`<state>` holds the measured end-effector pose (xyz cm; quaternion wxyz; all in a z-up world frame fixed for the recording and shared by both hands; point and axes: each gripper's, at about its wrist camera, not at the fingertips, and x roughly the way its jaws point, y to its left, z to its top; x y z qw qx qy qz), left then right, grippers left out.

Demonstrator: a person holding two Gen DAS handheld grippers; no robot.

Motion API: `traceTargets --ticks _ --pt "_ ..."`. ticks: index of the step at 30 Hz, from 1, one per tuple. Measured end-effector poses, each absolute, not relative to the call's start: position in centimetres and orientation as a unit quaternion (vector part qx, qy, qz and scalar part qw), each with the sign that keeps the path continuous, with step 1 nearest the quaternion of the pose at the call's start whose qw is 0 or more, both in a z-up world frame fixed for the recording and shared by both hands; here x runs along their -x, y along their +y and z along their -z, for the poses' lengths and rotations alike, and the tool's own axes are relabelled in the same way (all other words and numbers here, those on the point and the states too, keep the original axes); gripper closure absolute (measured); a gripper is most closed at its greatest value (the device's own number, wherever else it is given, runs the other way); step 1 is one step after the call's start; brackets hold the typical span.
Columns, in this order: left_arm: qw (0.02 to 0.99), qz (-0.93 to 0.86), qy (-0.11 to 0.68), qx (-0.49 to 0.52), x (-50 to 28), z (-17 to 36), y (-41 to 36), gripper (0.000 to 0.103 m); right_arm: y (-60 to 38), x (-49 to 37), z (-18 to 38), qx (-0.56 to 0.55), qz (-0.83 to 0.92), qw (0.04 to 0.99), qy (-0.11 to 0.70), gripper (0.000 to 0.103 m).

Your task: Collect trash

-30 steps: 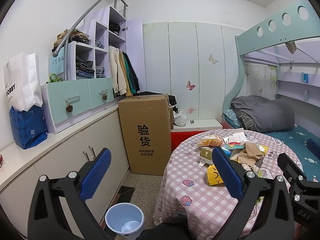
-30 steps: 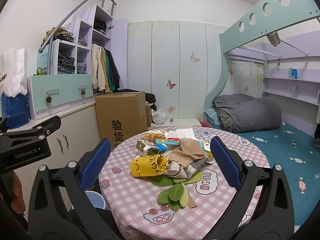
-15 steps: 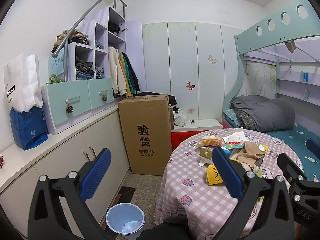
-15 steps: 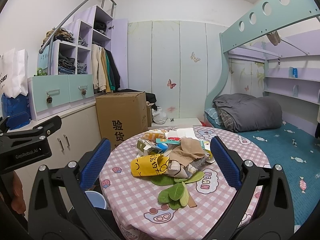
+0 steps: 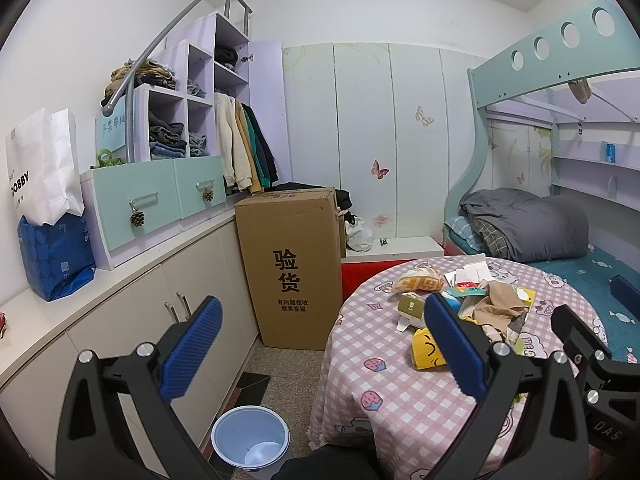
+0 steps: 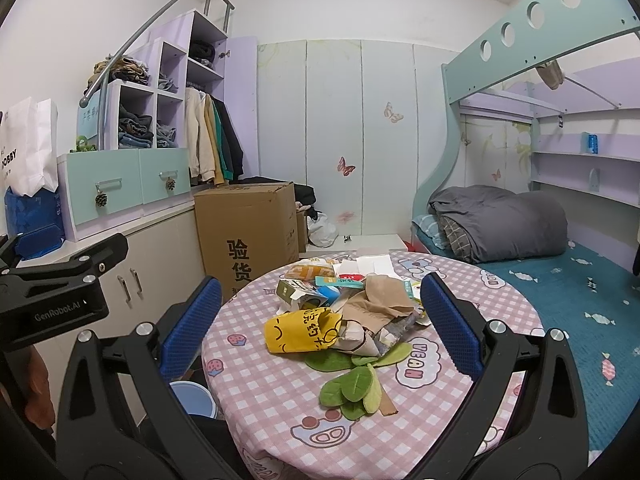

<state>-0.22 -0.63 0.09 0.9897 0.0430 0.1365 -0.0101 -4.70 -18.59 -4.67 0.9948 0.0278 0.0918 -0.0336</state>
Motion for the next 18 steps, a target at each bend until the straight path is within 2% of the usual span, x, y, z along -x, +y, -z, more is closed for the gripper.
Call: traceTargets --ticks 18 --pt "0.99 0.011 0.137 -0.044 0.28 -0.03 -0.83 0.004 -18.1 4.7 4.49 -0.028 0.033 0.995 0.093 0.006"
